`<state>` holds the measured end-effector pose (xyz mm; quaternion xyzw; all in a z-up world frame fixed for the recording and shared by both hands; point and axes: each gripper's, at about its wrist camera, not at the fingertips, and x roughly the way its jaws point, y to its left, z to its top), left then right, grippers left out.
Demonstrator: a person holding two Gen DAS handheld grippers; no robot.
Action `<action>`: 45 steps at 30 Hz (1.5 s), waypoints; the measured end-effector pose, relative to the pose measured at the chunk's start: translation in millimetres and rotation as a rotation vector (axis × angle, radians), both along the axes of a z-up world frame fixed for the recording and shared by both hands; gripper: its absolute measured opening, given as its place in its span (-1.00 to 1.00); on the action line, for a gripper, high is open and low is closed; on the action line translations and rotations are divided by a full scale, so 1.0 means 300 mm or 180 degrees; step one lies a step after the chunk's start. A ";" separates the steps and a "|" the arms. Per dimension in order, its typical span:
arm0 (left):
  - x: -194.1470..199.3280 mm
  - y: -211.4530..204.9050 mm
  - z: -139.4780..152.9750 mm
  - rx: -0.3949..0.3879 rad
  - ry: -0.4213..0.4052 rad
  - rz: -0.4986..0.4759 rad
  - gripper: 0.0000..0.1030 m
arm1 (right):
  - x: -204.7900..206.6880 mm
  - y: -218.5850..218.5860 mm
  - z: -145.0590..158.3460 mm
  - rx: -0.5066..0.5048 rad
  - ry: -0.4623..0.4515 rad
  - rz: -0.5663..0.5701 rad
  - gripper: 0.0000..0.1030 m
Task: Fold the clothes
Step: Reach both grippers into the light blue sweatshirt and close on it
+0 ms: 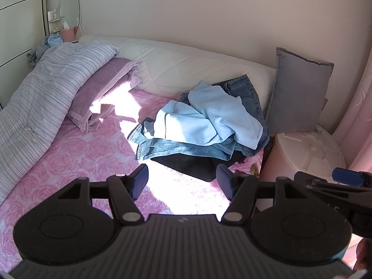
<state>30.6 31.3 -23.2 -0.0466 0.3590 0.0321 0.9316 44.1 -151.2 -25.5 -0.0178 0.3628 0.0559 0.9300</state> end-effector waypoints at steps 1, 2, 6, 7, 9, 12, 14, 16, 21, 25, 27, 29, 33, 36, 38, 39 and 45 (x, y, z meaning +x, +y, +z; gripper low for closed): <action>0.005 -0.002 -0.002 -0.0003 0.0007 0.0000 0.19 | 0.005 -0.003 -0.002 -0.0003 0.0003 -0.0002 0.37; 0.009 -0.004 -0.004 -0.0005 0.0015 -0.0003 0.19 | 0.010 -0.005 -0.003 -0.0007 0.0005 -0.0008 0.37; 0.031 -0.018 -0.011 0.0003 0.0046 -0.0012 0.19 | 0.035 -0.013 -0.012 -0.0006 0.0031 -0.0026 0.37; 0.038 -0.019 -0.013 0.0002 0.0056 -0.0009 0.19 | 0.042 -0.016 -0.014 -0.0005 0.0041 -0.0029 0.37; 0.054 -0.020 -0.019 0.0006 0.0078 0.0002 0.19 | 0.056 -0.020 -0.020 0.0002 0.0059 -0.0032 0.37; 0.087 -0.023 -0.034 0.0012 0.0128 0.0023 0.19 | 0.079 -0.030 -0.033 0.0010 0.0093 -0.0034 0.37; 0.116 -0.027 -0.047 0.0015 0.0172 0.0034 0.19 | 0.098 -0.040 -0.045 0.0010 0.0129 -0.0045 0.37; 0.147 -0.033 -0.061 0.0021 0.0216 0.0038 0.19 | 0.123 -0.051 -0.059 0.0014 0.0170 -0.0065 0.37; 0.233 -0.058 -0.092 0.0046 0.0313 0.0018 0.19 | 0.205 -0.086 -0.089 0.0024 0.0248 -0.0115 0.37; 0.313 -0.074 -0.109 0.0049 0.0391 0.0021 0.19 | 0.277 -0.107 -0.100 0.0017 0.0261 -0.0118 0.37; 0.356 -0.082 -0.116 0.0049 0.0416 0.0029 0.19 | 0.315 -0.112 -0.102 -0.0025 0.0231 -0.0084 0.37; 0.402 -0.089 -0.124 0.0048 0.0437 0.0045 0.19 | 0.356 -0.114 -0.105 -0.0065 0.0199 -0.0021 0.37; 0.498 -0.101 -0.144 0.0053 0.0499 0.0076 0.19 | 0.449 -0.126 -0.115 -0.0076 0.0148 0.0063 0.37; 0.573 -0.105 -0.165 0.0039 0.0573 0.0100 0.19 | 0.531 -0.138 -0.132 -0.0080 0.0128 0.0121 0.37; 0.625 -0.108 -0.183 0.0031 0.0628 0.0113 0.19 | 0.589 -0.146 -0.145 -0.0083 0.0150 0.0152 0.37; 0.651 -0.109 -0.193 0.0026 0.0657 0.0118 0.19 | 0.617 -0.151 -0.152 -0.0077 0.0165 0.0166 0.37; 0.803 -0.107 -0.269 -0.0041 0.0857 0.0151 0.19 | 0.796 -0.178 -0.203 -0.0007 0.0392 0.0211 0.37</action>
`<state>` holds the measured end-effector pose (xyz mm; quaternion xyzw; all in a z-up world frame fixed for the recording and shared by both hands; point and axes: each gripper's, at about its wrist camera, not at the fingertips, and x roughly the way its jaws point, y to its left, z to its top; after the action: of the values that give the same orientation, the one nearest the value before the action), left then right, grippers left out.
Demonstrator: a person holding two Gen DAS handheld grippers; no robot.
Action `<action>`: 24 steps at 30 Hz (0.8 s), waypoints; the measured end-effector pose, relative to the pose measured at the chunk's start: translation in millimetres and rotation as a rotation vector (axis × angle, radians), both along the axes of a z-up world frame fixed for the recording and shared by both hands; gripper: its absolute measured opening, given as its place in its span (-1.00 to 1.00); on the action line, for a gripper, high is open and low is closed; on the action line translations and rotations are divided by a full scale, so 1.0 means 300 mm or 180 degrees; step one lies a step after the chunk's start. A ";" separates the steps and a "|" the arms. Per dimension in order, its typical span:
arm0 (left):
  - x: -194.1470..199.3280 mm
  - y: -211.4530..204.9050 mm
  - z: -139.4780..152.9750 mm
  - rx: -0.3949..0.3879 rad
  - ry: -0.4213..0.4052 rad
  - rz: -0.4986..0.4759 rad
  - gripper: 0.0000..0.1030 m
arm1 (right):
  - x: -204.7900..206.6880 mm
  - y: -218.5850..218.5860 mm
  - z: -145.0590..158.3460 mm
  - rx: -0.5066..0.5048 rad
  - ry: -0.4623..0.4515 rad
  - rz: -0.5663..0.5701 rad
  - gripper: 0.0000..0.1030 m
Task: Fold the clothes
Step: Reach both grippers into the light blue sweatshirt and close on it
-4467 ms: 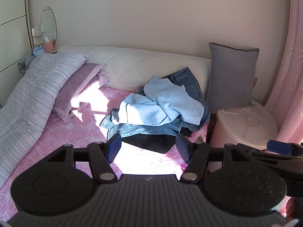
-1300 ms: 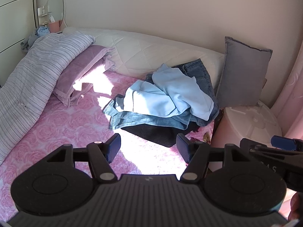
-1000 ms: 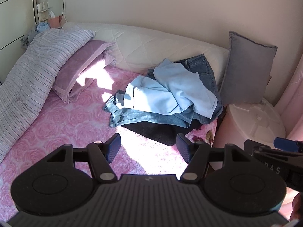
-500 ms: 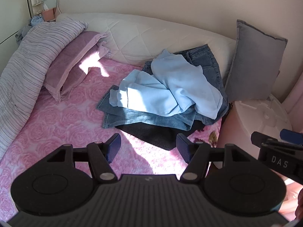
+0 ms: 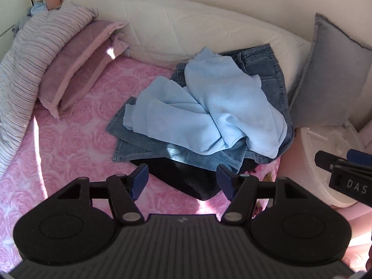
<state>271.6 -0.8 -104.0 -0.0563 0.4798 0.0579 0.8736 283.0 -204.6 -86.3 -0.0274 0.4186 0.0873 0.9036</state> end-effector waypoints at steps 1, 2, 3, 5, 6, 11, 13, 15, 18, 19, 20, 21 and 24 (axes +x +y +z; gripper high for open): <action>0.024 0.002 -0.014 -0.0008 0.0034 0.0010 0.19 | 0.029 -0.003 -0.011 0.0012 0.0051 0.0013 0.37; 0.049 0.005 -0.028 -0.0012 0.0065 0.0023 0.19 | 0.058 -0.006 -0.022 0.0024 0.0097 0.0027 0.37; 0.075 0.008 -0.042 -0.0014 0.0091 0.0038 0.19 | 0.084 -0.008 -0.033 0.0033 0.0137 0.0042 0.37; 0.126 0.014 -0.071 -0.0018 0.0144 0.0069 0.19 | 0.139 -0.009 -0.061 0.0050 0.0213 0.0087 0.37; 0.151 0.017 -0.086 -0.0022 0.0169 0.0082 0.19 | 0.167 -0.008 -0.075 0.0057 0.0250 0.0113 0.37; 0.270 0.032 -0.171 -0.0034 0.0297 0.0144 0.19 | 0.296 0.003 -0.159 0.0048 0.0370 0.0242 0.37; 0.316 0.037 -0.209 -0.0056 0.0352 0.0170 0.19 | 0.342 0.008 -0.199 0.0031 0.0396 0.0273 0.37; 0.360 0.044 -0.247 -0.0079 0.0400 0.0193 0.19 | 0.385 0.012 -0.237 0.0051 0.0435 0.0289 0.37; 0.422 0.057 -0.295 -0.0135 0.0453 0.0249 0.19 | 0.447 0.010 -0.292 0.0122 0.0508 0.0293 0.37; 0.440 0.062 -0.308 -0.0160 0.0458 0.0277 0.19 | 0.466 0.009 -0.309 0.0149 0.0523 0.0290 0.37; 0.459 0.067 -0.320 -0.0186 0.0462 0.0305 0.19 | 0.483 0.007 -0.324 0.0183 0.0528 0.0282 0.37; 0.477 0.072 -0.332 -0.0212 0.0467 0.0333 0.19 | 0.501 0.006 -0.338 0.0218 0.0533 0.0275 0.37; 0.530 0.088 -0.367 -0.0292 0.0480 0.0419 0.19 | 0.557 0.006 -0.375 0.0297 0.0564 0.0247 0.37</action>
<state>430.7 25.7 -214.2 -0.1230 0.5417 0.0971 0.8259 450.0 -202.7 -198.8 0.0064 0.4909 0.1436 0.8593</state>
